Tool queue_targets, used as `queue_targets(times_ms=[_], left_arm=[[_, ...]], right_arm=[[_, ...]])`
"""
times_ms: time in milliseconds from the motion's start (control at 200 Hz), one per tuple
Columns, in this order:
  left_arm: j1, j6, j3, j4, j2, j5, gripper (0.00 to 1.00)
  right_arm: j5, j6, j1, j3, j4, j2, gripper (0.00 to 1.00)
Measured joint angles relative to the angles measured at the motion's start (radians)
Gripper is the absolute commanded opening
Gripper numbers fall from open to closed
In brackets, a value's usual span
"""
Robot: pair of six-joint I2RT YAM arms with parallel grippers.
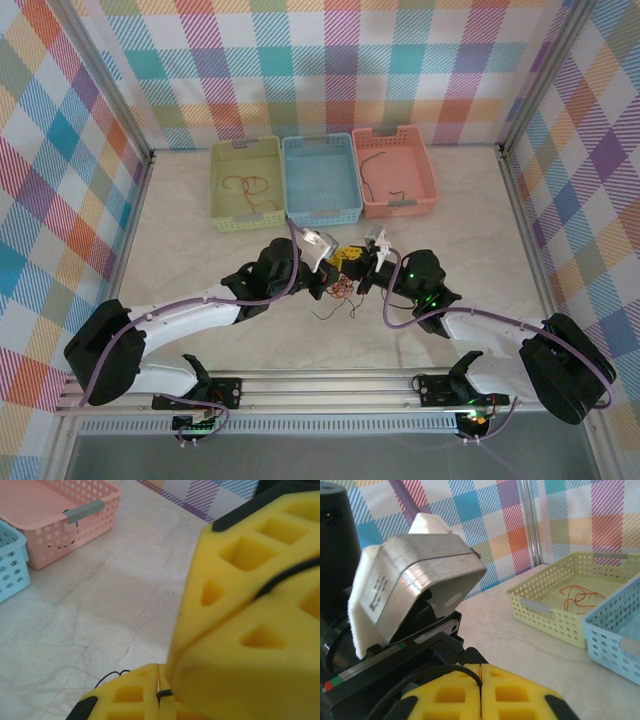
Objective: Untangle the cables
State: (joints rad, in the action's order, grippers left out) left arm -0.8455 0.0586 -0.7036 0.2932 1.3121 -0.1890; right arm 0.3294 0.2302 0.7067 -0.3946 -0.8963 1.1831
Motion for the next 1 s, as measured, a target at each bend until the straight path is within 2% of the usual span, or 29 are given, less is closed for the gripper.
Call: queue_targets(times_ms=[45, 95, 280, 395, 575, 825, 1000], left_arm=[[0.000, -0.001, 0.000, -0.002, 0.000, 0.007, 0.00], [0.000, 0.000, 0.000, -0.002, -0.001, 0.019, 0.00], [0.000, 0.000, 0.000, 0.009, -0.033, 0.092, 0.00], [0.000, 0.001, 0.000, 0.022, -0.067, 0.113, 0.00], [0.000, 0.001, 0.000, 0.024, -0.127, 0.101, 0.00], [0.000, 0.004, 0.000, -0.006, -0.179, 0.077, 0.00], [0.000, 0.004, 0.000, -0.010, -0.199, 0.075, 0.00]], right_arm=[[0.000, -0.011, -0.003, -0.002, 0.001, -0.002, 0.53], [0.001, -0.029, -0.008, -0.006, 0.005, -0.004, 0.59], [0.040, -0.109, -0.005, -0.006, 0.032, -0.035, 0.65], [0.035, -0.168, -0.005, 0.004, 0.053, -0.072, 0.65], [-0.004, -0.242, -0.005, 0.018, 0.092, -0.100, 0.59], [-0.041, -0.262, -0.005, 0.018, 0.115, -0.045, 0.57], [-0.007, -0.275, -0.005, 0.021, 0.113, -0.061, 0.53]])
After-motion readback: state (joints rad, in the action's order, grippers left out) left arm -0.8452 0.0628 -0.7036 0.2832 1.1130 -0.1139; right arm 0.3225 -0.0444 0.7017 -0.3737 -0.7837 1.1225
